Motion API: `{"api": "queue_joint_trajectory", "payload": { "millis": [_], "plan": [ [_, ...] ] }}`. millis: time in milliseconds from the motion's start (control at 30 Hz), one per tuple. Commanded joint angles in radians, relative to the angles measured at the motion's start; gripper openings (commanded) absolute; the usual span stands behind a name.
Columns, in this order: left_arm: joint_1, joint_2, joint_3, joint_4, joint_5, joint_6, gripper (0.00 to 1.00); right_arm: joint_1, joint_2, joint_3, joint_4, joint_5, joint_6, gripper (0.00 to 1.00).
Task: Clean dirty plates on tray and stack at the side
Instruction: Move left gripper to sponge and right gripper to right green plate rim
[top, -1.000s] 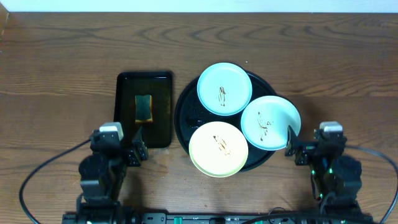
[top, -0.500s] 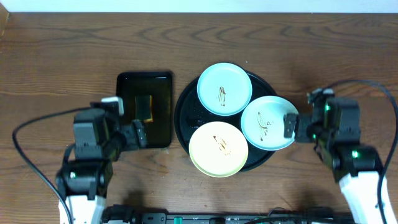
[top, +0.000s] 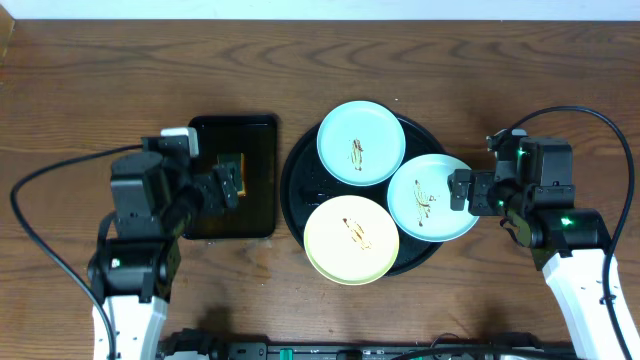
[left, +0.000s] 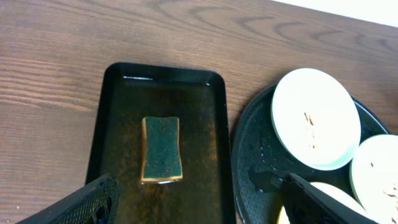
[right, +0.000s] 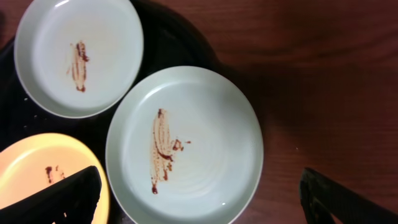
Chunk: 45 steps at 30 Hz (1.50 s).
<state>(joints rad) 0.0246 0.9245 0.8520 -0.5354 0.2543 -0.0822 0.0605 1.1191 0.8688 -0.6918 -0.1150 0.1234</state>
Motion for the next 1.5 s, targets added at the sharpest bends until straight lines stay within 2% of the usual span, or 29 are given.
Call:
{"api": "queue_joint_trajectory", "payload": {
  "millis": [0,67,233,367,467,633,867,1033,1133,1200,1467],
  "plan": [
    [0.005,0.106,0.085,-0.002,-0.058,-0.008,0.82,0.005,0.0,0.017,0.0,0.036,0.023,0.99],
    [0.005,0.183,0.138,-0.017,-0.089,0.004,0.79,0.005,0.0,0.017,0.0,0.035,0.023,0.99],
    [0.005,0.385,0.253,-0.054,-0.144,0.01,0.79,0.005,0.0,0.017,0.0,0.035,0.041,0.99],
    [0.002,0.518,0.262,-0.039,-0.142,0.008,0.79,0.005,0.0,0.017,0.0,0.035,0.041,0.99],
    [0.002,0.627,0.262,-0.039,-0.135,-0.033,0.86,0.005,0.0,0.017,-0.001,0.035,0.041,0.99],
    [-0.007,0.729,0.262,-0.015,-0.136,-0.031,0.84,0.005,0.0,0.017,0.0,0.035,0.041,0.99],
    [-0.039,0.813,0.262,0.009,-0.145,-0.004,0.72,0.005,0.0,0.017,0.0,0.035,0.041,0.99],
    [-0.078,0.864,0.262,0.008,-0.26,-0.005,0.71,0.005,0.0,0.017,-0.001,0.035,0.041,0.99],
    [-0.083,0.872,0.262,0.009,-0.267,-0.005,0.7,0.005,0.0,0.017,-0.001,0.035,0.041,0.99],
    [-0.083,0.872,0.262,0.009,-0.266,-0.005,0.66,0.005,0.0,0.017,-0.001,0.035,0.041,0.99],
    [-0.083,0.872,0.233,0.022,-0.266,-0.006,0.64,0.005,0.0,0.017,0.0,0.035,0.041,0.99]
  ]
}}
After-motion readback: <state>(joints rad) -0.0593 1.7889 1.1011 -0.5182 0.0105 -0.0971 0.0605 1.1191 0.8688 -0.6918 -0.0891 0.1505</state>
